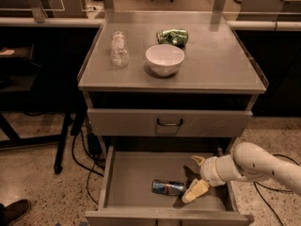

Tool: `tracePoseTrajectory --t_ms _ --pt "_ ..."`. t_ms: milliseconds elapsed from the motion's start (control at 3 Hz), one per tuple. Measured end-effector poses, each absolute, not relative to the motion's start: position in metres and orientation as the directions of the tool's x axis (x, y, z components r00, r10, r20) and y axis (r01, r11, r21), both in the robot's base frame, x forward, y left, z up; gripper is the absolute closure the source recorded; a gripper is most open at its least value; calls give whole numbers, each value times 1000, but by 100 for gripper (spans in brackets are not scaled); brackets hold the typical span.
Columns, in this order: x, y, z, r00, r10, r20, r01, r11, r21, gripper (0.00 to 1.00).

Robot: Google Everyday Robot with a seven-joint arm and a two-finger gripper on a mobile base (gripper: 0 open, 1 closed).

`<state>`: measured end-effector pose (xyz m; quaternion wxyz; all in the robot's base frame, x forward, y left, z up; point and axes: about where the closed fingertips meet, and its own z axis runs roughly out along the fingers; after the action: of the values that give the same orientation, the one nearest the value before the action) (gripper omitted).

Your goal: Pick redbull can from middle drawer and place on counter

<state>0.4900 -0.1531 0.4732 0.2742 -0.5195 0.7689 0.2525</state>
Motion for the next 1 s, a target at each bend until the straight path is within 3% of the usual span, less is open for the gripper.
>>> tracePoseTrajectory --t_ms 1000 --pt "503 -130 413 -313 -614 -724 -942 301 152 0"
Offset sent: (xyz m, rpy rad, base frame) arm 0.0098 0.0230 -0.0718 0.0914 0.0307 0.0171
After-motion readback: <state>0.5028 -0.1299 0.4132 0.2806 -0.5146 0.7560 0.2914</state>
